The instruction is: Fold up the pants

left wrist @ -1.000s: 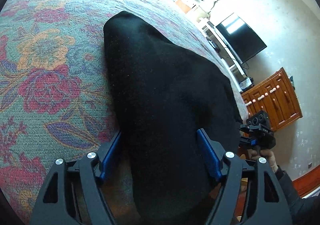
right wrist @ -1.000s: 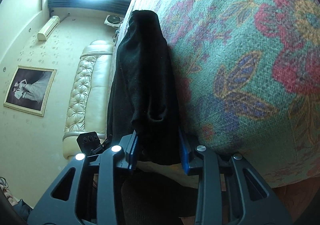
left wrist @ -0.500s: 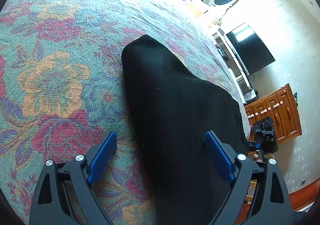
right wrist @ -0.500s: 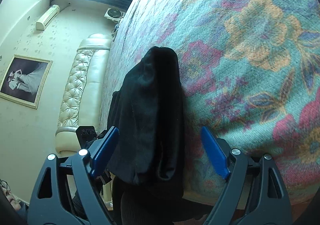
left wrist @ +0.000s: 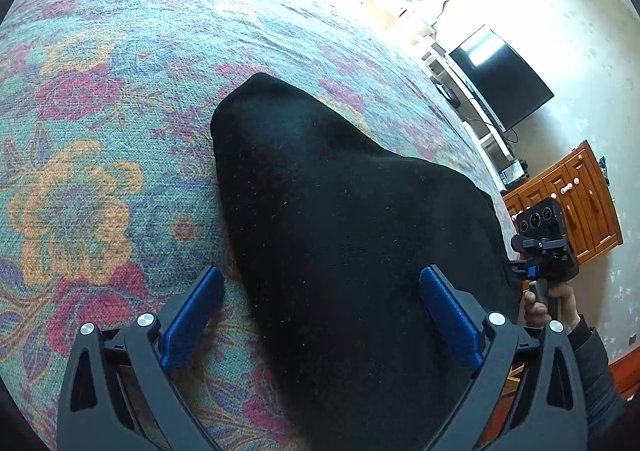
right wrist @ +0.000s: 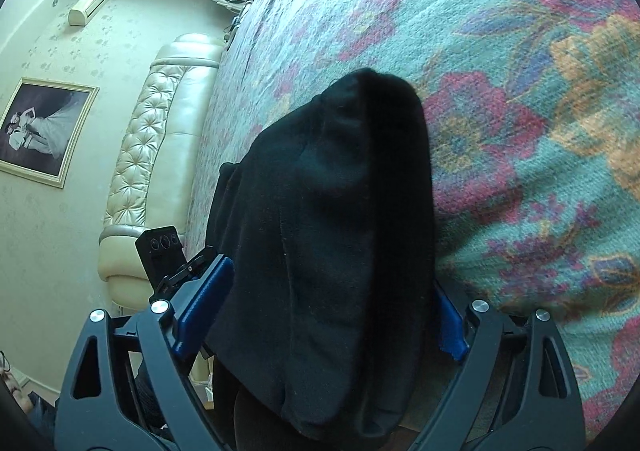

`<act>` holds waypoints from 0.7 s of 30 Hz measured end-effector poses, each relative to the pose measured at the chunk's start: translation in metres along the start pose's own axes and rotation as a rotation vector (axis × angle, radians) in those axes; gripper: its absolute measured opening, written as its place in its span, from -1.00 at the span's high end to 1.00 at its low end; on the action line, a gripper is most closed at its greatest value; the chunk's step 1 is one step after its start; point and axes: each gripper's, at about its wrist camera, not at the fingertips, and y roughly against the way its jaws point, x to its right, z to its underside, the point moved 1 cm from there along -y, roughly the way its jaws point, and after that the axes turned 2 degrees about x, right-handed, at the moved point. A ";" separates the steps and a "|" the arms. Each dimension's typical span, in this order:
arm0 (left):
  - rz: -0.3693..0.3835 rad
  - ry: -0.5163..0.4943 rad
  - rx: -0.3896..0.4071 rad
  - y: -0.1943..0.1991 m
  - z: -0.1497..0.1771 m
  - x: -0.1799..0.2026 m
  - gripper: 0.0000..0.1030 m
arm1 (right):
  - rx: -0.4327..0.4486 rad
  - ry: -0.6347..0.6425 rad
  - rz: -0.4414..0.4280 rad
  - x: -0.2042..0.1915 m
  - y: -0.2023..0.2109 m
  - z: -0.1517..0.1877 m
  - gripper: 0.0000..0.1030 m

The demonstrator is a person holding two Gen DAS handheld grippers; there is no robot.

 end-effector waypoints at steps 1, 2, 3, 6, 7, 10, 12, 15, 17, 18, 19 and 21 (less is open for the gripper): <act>0.010 0.003 -0.005 0.002 0.003 -0.003 -0.90 | -0.008 0.007 0.009 -0.001 -0.004 -0.001 -0.73; 0.021 0.005 -0.009 0.001 0.002 -0.003 -0.90 | -0.013 0.015 0.016 -0.003 -0.006 -0.001 -0.73; 0.033 0.007 -0.014 0.001 0.001 -0.005 -0.89 | -0.014 0.018 0.015 -0.004 -0.007 0.000 -0.73; 0.047 0.003 -0.027 -0.001 0.000 -0.005 -0.90 | -0.012 0.010 0.009 0.000 -0.004 0.002 -0.56; 0.048 0.002 -0.029 -0.002 0.000 -0.005 -0.90 | -0.010 0.006 0.020 0.002 -0.003 0.003 -0.36; 0.052 0.001 -0.033 -0.002 0.000 -0.005 -0.90 | -0.002 -0.022 0.022 0.011 0.000 0.005 -0.03; 0.057 0.000 -0.043 -0.002 0.000 -0.005 -0.90 | 0.003 -0.025 0.011 0.013 0.001 0.006 0.00; 0.114 0.013 -0.037 0.002 -0.003 -0.010 -0.90 | 0.009 -0.021 0.014 0.010 -0.003 0.007 0.02; 0.139 0.029 -0.032 0.003 -0.004 -0.012 -0.80 | 0.011 -0.018 0.010 0.009 -0.003 0.007 0.04; 0.121 0.030 -0.037 0.002 -0.004 -0.014 -0.29 | 0.014 -0.017 0.007 0.008 -0.004 0.009 0.05; 0.100 0.036 -0.049 0.001 -0.004 -0.018 -0.06 | 0.016 -0.016 0.005 0.007 -0.005 0.009 0.09; 0.159 0.088 -0.059 0.001 -0.005 -0.026 0.20 | 0.023 -0.016 -0.002 0.009 -0.006 0.012 0.15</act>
